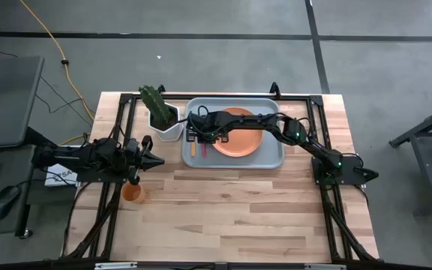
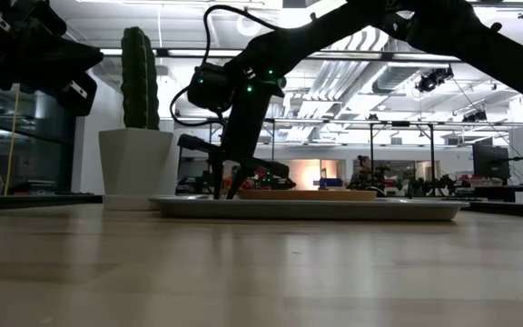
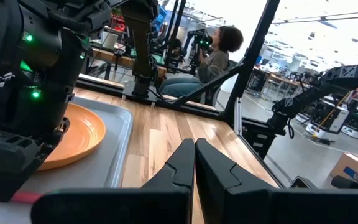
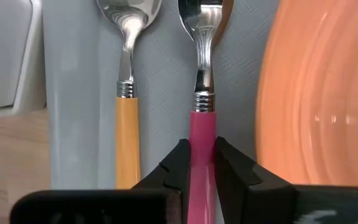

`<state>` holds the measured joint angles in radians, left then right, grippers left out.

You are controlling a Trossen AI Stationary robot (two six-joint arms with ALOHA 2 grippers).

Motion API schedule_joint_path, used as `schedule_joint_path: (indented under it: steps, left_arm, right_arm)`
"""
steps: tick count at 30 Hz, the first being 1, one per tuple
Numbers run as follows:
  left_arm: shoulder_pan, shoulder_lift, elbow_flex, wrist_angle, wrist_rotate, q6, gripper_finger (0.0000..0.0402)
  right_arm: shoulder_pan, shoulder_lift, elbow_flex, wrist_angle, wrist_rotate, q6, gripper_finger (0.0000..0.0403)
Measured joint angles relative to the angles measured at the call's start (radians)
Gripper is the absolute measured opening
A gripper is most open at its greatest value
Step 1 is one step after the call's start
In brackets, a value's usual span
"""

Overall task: Pick and place plate/cup/fork/spoon on tray
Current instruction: Put the red fork on the gray serving tray to the right of the yellow spoon, then put the yellow cup on the gray serving tray to the top right of the orange plate

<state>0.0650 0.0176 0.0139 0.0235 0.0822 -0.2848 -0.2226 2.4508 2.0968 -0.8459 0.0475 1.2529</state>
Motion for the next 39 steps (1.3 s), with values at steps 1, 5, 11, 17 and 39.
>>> schedule_joint_path:
  steps: [1, 5, 11, 17, 39]
  left_arm:
    - [0.000, 0.000, 0.000, 0.000, 0.000, 0.000, 0.0001]
    - [0.000, 0.000, 0.000, 0.000, 0.000, 0.000, 0.0001]
    - [0.000, 0.000, 0.000, 0.000, 0.000, 0.000, 0.0001]
    - [0.000, 0.000, 0.000, 0.000, 0.000, 0.000, 0.0001]
    - [0.000, 0.000, 0.000, 0.000, 0.000, 0.000, 0.0001]
  right_arm:
    - [0.000, 0.000, 0.000, 0.000, 0.000, 0.000, 0.0041]
    - [0.000, 0.000, 0.000, 0.001, 0.000, 0.000, 0.0042]
    - [0.000, 0.000, -0.001, 0.002, 0.001, -0.003, 0.0074]
    - [0.003, -0.001, -0.001, 0.003, 0.002, -0.009, 0.0113]
    - [0.112, -0.148, 0.136, -0.391, 0.005, -0.514, 0.0122]
